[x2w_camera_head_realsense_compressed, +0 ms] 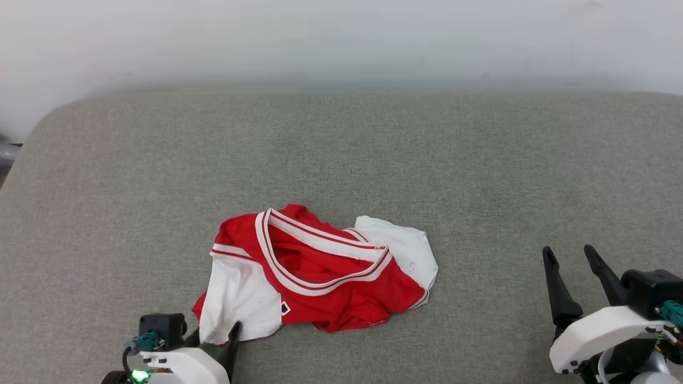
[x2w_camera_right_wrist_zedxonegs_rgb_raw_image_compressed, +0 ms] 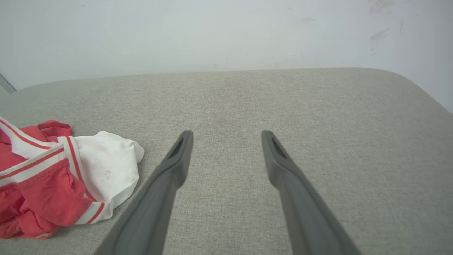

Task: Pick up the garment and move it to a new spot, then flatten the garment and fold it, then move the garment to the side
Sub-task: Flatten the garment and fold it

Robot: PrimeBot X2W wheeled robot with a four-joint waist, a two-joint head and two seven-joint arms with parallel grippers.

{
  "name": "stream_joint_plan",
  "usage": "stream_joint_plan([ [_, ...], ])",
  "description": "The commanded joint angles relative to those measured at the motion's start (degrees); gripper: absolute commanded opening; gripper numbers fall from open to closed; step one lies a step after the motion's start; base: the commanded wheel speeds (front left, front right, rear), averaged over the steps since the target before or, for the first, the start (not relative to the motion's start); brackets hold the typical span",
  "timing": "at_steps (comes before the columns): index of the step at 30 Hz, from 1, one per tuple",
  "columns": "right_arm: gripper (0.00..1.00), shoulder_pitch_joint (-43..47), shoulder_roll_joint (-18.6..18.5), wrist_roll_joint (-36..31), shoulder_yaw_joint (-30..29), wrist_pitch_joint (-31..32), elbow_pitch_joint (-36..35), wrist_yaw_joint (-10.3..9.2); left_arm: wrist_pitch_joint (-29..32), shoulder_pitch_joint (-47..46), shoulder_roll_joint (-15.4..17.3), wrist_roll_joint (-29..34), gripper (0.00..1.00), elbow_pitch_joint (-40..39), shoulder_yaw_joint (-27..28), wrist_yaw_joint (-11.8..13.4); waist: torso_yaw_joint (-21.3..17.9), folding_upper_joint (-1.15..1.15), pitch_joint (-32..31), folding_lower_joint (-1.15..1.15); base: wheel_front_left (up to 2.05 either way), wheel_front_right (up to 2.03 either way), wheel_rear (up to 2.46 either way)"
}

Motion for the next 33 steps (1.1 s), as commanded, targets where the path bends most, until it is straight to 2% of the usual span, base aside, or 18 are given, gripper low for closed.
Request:
stream_joint_plan([
  [1, 1.00, 0.8, 0.0, -0.1, 0.0, 0.1, -0.4, -0.04, -2.4, -0.2, -0.2, 1.2, 1.00, 0.1, 0.6, 0.1, -0.2, 0.00, -0.4, 0.01, 0.00, 0.00, 0.00],
  [10, 1.00, 1.0, 0.0, -0.7, -1.1, 0.9, -1.5, -0.04, -13.3, -1.7, -0.2, 5.4, 1.00, -3.0, 3.9, 0.8, -0.2, 0.00, -1.5, 0.01, 0.00, 0.00, 0.00],
  [18, 1.00, -0.3, 0.1, -1.9, -2.0, 1.9, -1.2, -0.04, -14.9, -2.8, -1.6, 10.7, 1.00, -8.7, 8.2, 1.0, 1.7, 0.00, -1.9, 0.01, 0.00, 0.00, 0.00],
  [22, 1.00, -1.5, 0.1, -2.3, -0.7, 3.7, -0.2, -0.04, -14.9, -3.0, -2.8, 13.4, 1.00, -11.9, 10.2, 0.6, 3.1, 0.00, -1.6, 0.01, 0.00, 0.00, 0.00],
  [25, 1.00, -3.7, 0.1, -1.7, 1.9, 8.1, 2.0, -0.04, -15.0, -2.9, -3.8, 14.9, 1.00, -13.4, 11.3, 0.3, 4.1, 0.00, -1.0, 0.01, 0.00, 0.00, 0.00],
  [33, 1.00, -11.7, -0.6, 0.3, 9.9, 25.7, 10.0, -0.04, -15.0, -3.7, -6.3, 17.6, 1.00, -15.3, 13.2, -1.6, 7.7, 0.00, 1.7, 0.01, 0.00, 0.00, 0.00],
])
